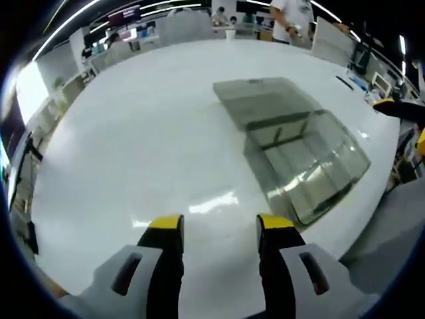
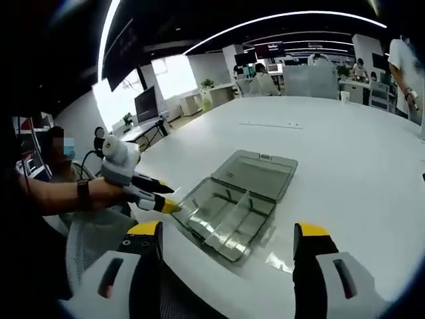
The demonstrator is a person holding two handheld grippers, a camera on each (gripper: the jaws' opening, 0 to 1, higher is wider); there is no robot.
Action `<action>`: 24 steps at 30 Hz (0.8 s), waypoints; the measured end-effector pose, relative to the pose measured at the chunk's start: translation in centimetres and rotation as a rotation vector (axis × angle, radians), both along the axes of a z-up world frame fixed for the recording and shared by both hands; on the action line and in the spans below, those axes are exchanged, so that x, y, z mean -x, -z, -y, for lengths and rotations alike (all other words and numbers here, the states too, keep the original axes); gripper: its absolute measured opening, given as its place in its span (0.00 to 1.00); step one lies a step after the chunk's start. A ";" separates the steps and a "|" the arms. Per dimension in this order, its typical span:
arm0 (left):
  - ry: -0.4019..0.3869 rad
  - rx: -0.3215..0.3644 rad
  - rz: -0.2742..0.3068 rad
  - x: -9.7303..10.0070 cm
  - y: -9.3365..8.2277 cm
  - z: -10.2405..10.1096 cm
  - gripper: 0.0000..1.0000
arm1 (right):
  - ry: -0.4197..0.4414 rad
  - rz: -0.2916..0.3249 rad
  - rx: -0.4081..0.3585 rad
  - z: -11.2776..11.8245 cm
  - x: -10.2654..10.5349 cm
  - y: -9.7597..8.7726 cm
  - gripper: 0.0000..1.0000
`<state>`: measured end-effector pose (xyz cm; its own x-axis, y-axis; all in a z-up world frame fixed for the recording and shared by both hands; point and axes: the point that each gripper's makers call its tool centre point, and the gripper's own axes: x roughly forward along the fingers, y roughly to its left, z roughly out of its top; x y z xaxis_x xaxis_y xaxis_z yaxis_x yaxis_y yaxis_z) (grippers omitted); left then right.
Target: Insert the divider into the dual guide fixture by aligning both edges with the guide slots and pushing it downward to the bottom, including one-sided entry, uneven engagement, binding, and posture correction.
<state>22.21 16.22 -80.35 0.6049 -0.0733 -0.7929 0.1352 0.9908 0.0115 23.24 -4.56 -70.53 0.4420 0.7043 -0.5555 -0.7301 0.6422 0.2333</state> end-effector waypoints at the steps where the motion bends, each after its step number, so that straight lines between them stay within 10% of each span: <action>1: -0.004 0.000 -0.003 0.0 0.2 -0.1 0.42 | 0.003 -0.006 -0.004 0.0 -0.1 0.0 0.78; 24: -0.017 -0.013 -0.023 -0.2 1.1 0.0 0.35 | 0.025 -0.050 -0.036 0.4 0.0 0.5 0.70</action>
<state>22.42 16.25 -81.41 0.5873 -0.0527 -0.8077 0.1188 0.9927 0.0217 23.27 -4.95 -71.04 0.4319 0.7136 -0.5516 -0.7011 0.6503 0.2923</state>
